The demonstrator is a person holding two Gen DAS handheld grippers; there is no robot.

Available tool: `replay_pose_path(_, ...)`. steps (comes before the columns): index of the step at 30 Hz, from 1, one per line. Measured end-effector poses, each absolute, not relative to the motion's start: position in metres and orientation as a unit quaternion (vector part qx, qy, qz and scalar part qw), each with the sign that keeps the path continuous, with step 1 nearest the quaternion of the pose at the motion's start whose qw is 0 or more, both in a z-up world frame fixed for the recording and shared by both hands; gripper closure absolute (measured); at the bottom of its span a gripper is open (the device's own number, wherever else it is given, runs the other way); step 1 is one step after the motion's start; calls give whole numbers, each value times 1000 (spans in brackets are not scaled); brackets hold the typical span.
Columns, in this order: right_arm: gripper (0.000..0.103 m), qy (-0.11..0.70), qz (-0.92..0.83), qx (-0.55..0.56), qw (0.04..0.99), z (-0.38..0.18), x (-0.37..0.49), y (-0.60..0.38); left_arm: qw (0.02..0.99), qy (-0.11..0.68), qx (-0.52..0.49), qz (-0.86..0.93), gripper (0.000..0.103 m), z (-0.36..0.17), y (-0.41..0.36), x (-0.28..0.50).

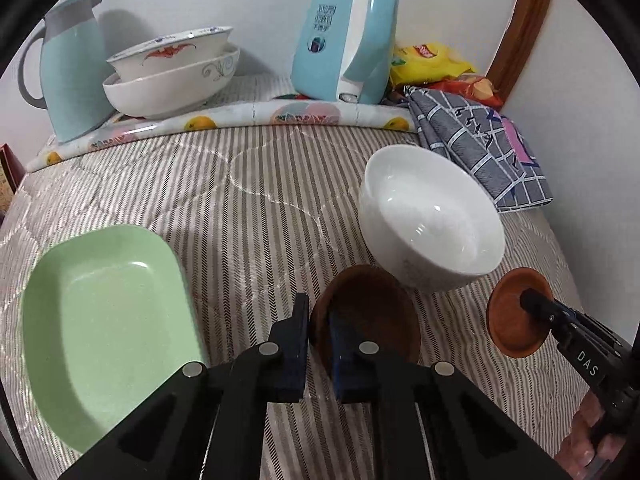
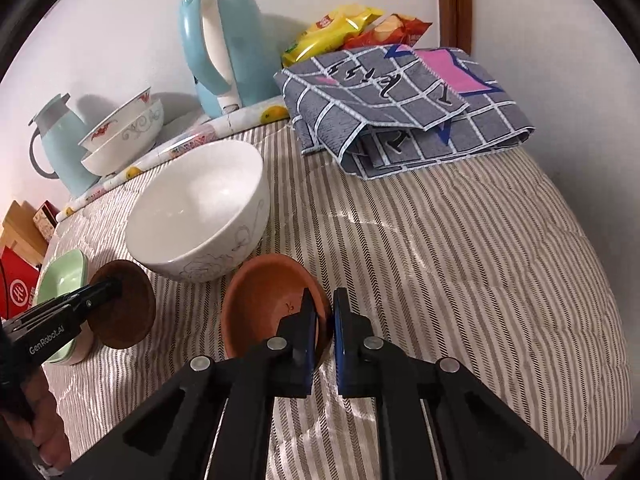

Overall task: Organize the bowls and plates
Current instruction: 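Carry the terracotta dish into the white bowl and open the right gripper while the left holds its dish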

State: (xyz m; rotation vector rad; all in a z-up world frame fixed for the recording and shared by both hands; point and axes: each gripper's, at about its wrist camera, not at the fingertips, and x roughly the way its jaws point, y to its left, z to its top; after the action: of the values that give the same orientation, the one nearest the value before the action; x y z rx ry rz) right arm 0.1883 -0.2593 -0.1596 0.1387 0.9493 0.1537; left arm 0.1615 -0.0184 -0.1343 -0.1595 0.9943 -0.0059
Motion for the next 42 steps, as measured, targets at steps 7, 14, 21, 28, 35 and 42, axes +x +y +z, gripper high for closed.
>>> replay_pose_path(7, 95, 437, 74, 82, 893, -135, 174, -263, 883, 464, -74, -6, 94, -114, -17, 148)
replay_pose_path(14, 95, 418, 71, 72, 903, -107, 160, -253, 893, 444, -72, -13, 94, -92, -15, 134)
replay_pose_path(21, 95, 412, 72, 67, 906, -94, 149, -244, 897, 437, -70, -19, 94, -81, -12, 122)
replay_pose_path(28, 95, 403, 75, 60, 910, -84, 139, -234, 899, 432, -73, -24, 94, -75, -8, 114)
replay_pose_path(35, 95, 396, 80, 52, 913, -75, 134, -221, 901, 426, -77, -25, 94, -71, -3, 110)
replay_pose_path(42, 95, 391, 82, 48, 915, -69, 140, -213, 904, 420, -78, -21, 94, -65, 6, 112)
